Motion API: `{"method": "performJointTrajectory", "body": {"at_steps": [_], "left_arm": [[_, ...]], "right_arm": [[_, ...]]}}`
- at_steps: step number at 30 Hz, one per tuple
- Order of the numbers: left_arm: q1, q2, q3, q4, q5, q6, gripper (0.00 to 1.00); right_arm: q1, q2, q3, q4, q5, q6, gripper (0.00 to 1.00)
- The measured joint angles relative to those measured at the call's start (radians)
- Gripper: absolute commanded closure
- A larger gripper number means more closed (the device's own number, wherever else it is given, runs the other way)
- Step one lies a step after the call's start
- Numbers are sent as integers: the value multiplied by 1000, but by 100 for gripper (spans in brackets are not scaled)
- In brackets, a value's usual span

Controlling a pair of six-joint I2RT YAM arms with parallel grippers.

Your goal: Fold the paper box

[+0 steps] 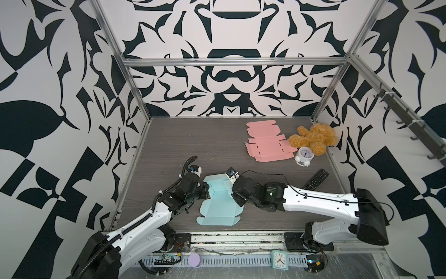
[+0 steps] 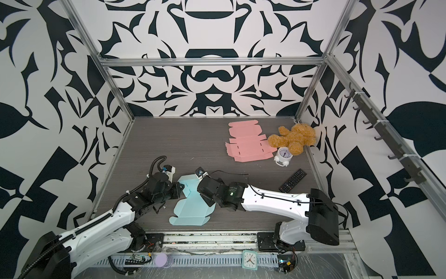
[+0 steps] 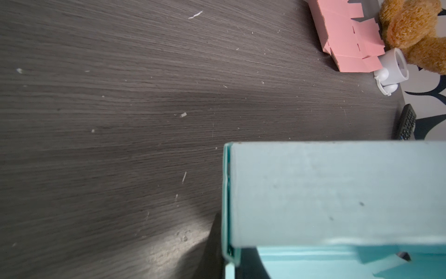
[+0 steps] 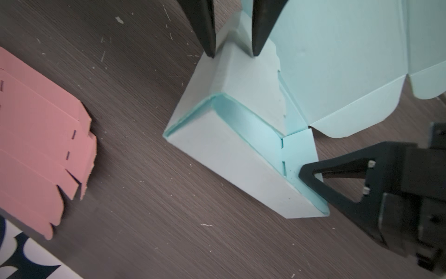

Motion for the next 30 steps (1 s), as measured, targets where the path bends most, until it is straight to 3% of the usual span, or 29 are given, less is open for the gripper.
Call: {"method": "performJointTrajectory", "body": {"at_steps": [9,25,30], "left_arm": [[0,25,0,43,-21,-22,100],[0,83,-6,133,-27,-45,100],[0,83,-10,149,-24,-48,100]], "right_arm": [[27,89,61,-71,180,37,70],[48,219,161,-132,358,30,62],[53,243,184,-146,402,30,63]]}}
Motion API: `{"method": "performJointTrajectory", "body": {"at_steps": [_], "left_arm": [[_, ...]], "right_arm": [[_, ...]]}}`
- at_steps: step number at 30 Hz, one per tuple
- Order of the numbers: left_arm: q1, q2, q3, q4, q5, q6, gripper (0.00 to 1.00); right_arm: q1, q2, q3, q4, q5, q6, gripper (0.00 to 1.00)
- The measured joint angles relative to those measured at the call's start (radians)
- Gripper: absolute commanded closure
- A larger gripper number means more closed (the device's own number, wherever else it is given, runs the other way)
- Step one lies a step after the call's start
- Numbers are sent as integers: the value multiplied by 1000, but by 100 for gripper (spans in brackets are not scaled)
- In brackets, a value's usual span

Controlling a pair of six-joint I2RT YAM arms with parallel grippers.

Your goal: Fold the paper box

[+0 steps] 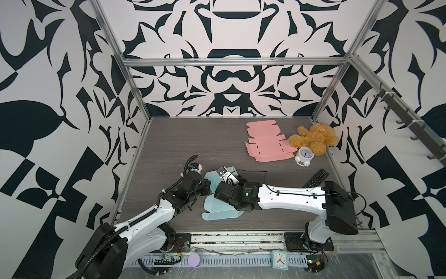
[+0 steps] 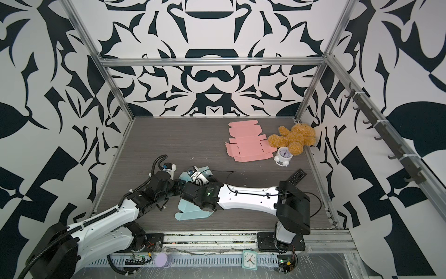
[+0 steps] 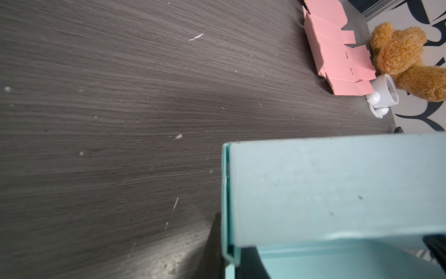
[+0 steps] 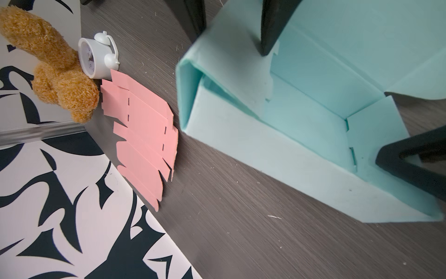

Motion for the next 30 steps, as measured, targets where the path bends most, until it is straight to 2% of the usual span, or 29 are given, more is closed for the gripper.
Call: {"method": "performJointTrajectory", "body": {"at_steps": [4,14,30], "left_arm": [[0,0,-8,18,7,-5,100],[3,-11,-25,22,18,-22,100],[5,-15,-31,21,27,-38,100]], "right_arm": [[7,11,5,-12,44,3,66],[19,100,70,-61,136,7,65],[18,162,119,-112,224,22,81]]}}
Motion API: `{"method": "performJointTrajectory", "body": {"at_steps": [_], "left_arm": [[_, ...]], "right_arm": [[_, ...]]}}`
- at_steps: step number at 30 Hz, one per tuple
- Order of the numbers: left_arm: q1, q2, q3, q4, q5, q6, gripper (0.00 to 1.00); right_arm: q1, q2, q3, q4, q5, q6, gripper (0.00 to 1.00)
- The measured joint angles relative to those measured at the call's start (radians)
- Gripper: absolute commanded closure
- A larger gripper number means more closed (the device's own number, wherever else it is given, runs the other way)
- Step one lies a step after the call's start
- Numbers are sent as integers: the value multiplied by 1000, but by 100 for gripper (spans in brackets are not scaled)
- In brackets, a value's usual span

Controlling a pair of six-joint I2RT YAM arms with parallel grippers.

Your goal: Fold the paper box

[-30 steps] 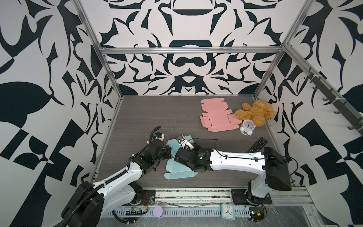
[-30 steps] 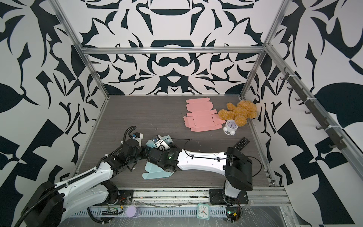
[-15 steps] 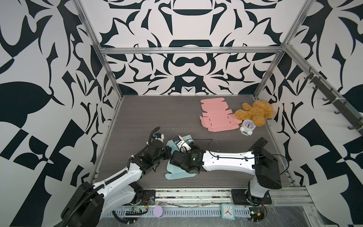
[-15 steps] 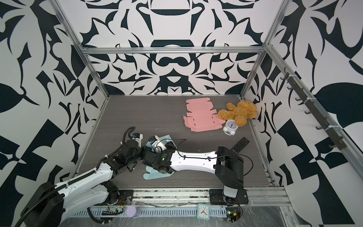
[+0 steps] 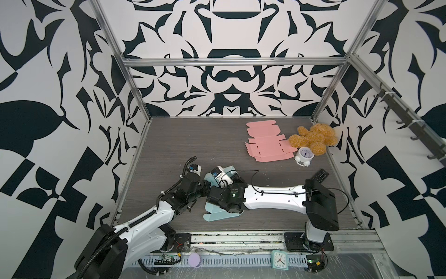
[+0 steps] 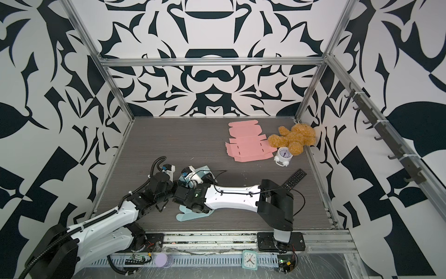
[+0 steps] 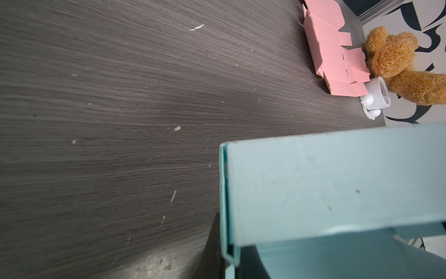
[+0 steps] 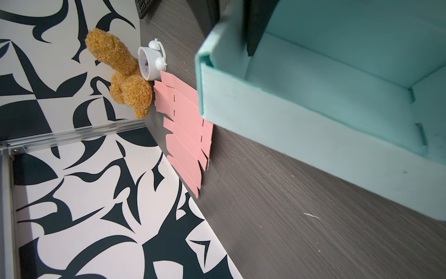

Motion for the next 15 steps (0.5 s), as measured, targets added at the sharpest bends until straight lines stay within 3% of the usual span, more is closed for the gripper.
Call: {"method": "performJointTrajectory", "body": {"at_steps": [7,15], "left_arm": [[0,0,-2,12,4,-11,100],[0,-2,-8,29,9,-15,100]], "right_arm": [[-18,10,4,0,8,11,72],[-42,20,4,4,9,13,78]]}}
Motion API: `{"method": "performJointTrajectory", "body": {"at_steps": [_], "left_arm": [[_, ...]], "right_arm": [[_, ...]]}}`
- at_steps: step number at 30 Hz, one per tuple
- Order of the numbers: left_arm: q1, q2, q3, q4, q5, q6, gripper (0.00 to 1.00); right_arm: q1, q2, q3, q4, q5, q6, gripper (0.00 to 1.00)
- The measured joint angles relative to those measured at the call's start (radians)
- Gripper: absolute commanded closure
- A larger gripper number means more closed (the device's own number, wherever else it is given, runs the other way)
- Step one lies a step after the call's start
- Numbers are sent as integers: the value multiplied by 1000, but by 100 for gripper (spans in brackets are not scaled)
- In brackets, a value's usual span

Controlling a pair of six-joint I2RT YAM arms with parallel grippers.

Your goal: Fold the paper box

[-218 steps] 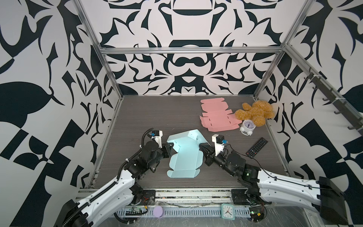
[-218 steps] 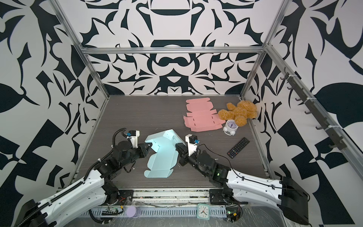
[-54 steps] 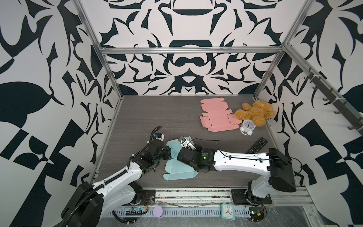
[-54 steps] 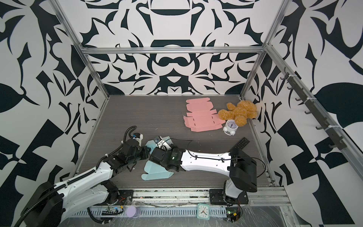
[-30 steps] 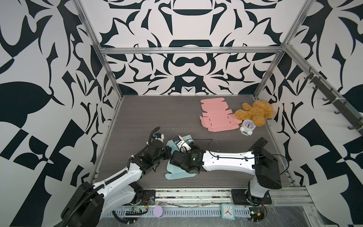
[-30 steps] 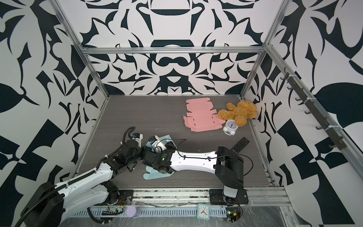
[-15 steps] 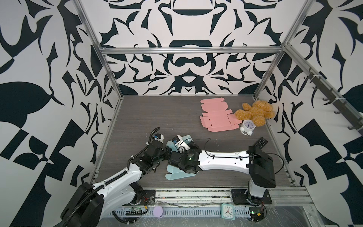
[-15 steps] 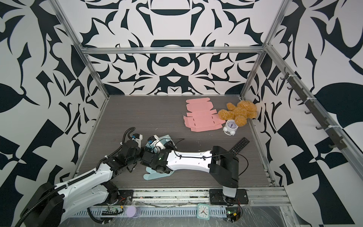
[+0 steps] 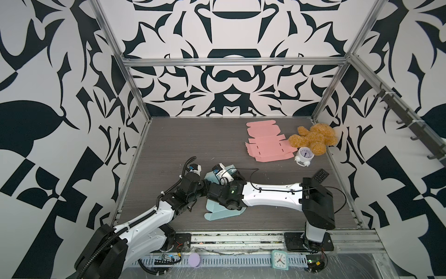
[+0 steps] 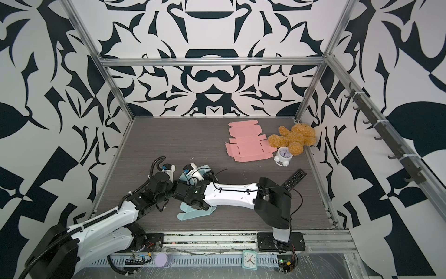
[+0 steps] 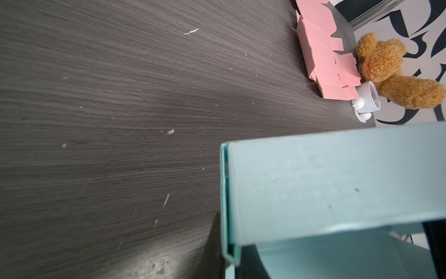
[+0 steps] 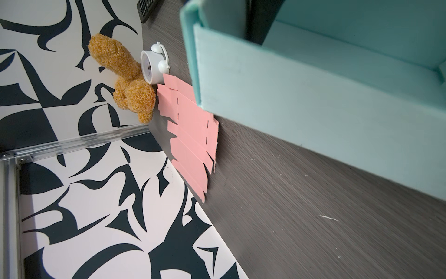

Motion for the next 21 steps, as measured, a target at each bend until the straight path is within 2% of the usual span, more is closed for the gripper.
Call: {"method": "performJointTrajectory", "body": {"at_steps": [12,14,18,21], "left_arm": [[0,-2,-10,-2,3,-28,100],[0,-2,-15,2,4,-34,100],[0,-9,-25,12,-4,-43,100],[0,-11,-26,10,-13,-43,100]], "right_arm": [[-18,17,0,49,14,19,89],[-18,18,0,55,15,24,88],[-18,31,1,51,18,9,79],[-19,53,1,41,30,2,82]]}}
